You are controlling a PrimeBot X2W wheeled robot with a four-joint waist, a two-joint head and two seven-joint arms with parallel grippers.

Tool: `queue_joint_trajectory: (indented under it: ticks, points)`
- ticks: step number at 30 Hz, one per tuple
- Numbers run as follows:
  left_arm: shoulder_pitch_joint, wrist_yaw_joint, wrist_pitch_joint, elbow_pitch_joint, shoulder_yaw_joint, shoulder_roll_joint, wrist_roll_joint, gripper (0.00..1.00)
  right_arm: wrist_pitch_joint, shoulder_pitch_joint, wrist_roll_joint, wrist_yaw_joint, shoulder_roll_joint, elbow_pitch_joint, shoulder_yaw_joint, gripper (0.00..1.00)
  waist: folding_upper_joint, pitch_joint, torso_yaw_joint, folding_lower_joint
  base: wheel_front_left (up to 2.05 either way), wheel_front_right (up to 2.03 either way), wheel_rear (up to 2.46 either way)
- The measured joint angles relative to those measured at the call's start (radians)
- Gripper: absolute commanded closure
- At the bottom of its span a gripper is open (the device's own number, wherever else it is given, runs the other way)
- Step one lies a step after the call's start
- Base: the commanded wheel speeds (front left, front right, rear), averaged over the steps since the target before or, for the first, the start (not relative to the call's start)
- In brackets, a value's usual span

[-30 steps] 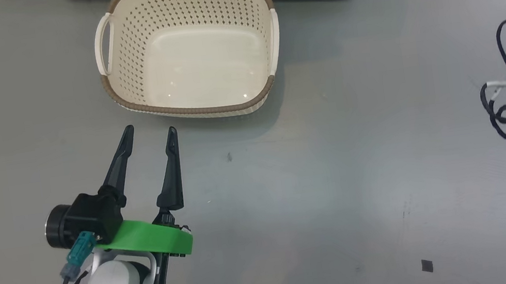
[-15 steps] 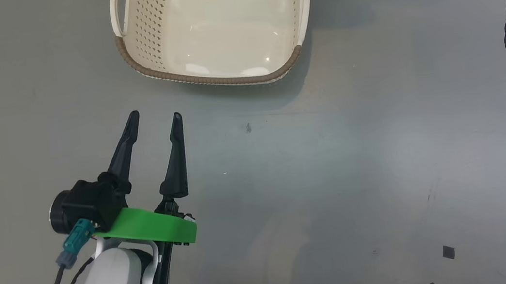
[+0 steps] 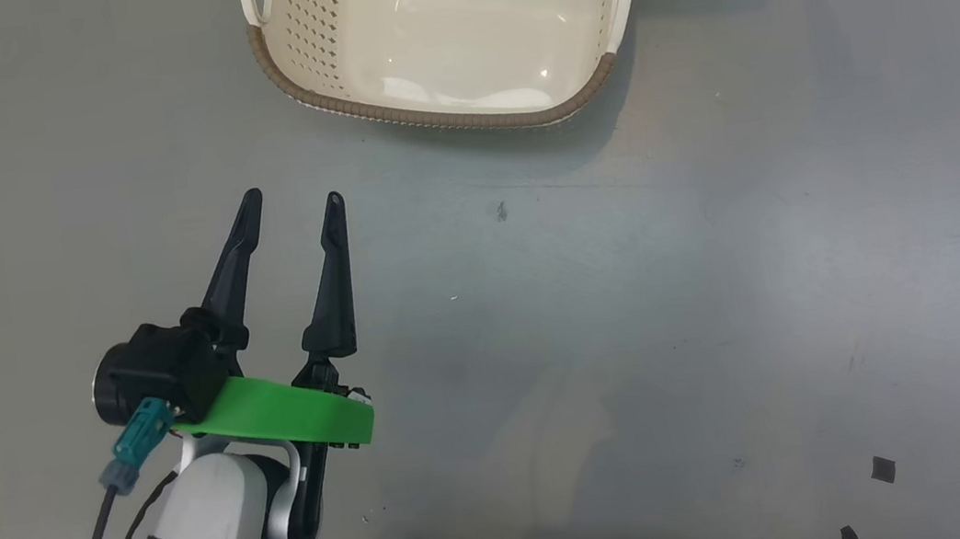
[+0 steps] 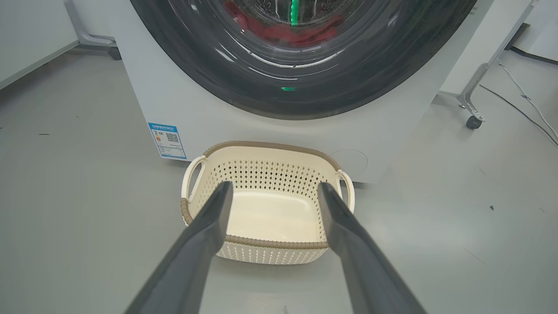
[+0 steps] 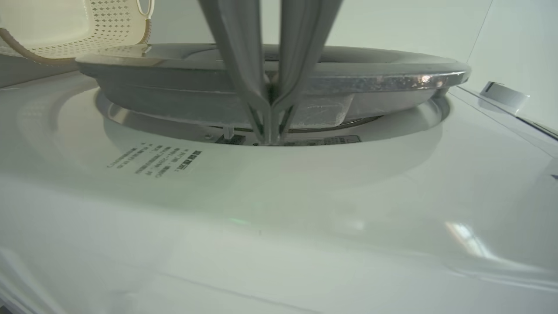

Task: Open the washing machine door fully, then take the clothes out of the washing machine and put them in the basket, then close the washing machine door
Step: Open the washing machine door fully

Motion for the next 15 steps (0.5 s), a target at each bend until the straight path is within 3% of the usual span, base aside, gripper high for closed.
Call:
queue_joint_trajectory:
  ticks: [15]
  points:
    - [-0.020,0.000,0.000,0.007,-0.018,-0.002,-0.015,0.00,0.075,-0.108,0.058,-0.001,-0.007,0.150,-0.004,1.00,0.0000,0.030,0.031,0.0000,0.00,0.00,0.00]
